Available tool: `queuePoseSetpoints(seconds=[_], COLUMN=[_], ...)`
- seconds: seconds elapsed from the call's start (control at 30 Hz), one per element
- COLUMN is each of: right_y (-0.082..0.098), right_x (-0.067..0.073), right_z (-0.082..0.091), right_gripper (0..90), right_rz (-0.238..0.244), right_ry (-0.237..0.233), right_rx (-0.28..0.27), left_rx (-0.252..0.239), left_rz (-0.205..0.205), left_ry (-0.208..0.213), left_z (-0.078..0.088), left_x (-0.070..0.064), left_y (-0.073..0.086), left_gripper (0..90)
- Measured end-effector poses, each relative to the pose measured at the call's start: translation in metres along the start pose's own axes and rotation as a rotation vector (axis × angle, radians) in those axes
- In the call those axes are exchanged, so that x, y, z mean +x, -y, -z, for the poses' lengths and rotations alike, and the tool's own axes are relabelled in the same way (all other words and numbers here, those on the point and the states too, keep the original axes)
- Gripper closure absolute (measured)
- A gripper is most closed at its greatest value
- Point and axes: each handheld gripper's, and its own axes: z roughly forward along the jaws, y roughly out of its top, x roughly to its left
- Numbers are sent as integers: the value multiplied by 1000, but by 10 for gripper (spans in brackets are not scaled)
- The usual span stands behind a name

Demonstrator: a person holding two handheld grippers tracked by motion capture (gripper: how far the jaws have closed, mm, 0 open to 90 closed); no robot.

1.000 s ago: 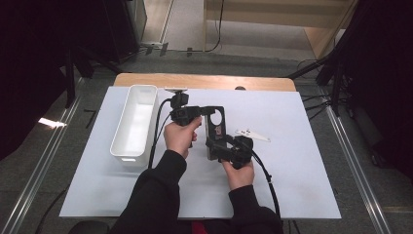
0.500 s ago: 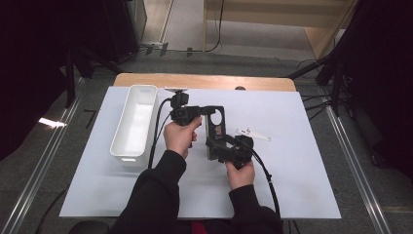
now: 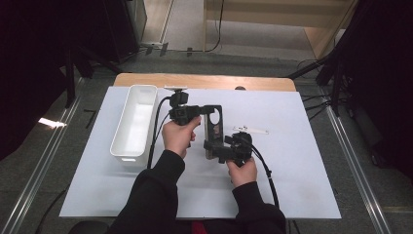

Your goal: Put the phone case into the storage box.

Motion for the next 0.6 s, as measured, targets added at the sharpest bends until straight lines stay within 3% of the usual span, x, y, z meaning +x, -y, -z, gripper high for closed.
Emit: queuePoseSetpoints(seconds=[0.13, 0.23, 0.37, 0.6], right_y=[-11, -17, -24, -31], right_x=[1, -1, -1, -1], right_z=[7, 10, 13, 22], right_gripper=[1, 2, 2, 3], right_rz=[33, 48, 103, 129], right_ry=[2, -34, -6, 0], right_rx=[10, 43, 95, 140], left_rx=[16, 24, 34, 60], left_rz=[-26, -41, -50, -98], left_ry=[-11, -11, -2, -22], left_z=[3, 5, 7, 13], left_x=[-1, -1, -2, -5], left_y=[-4, -6, -8, -11], left_gripper=[793, 792, 791, 791])
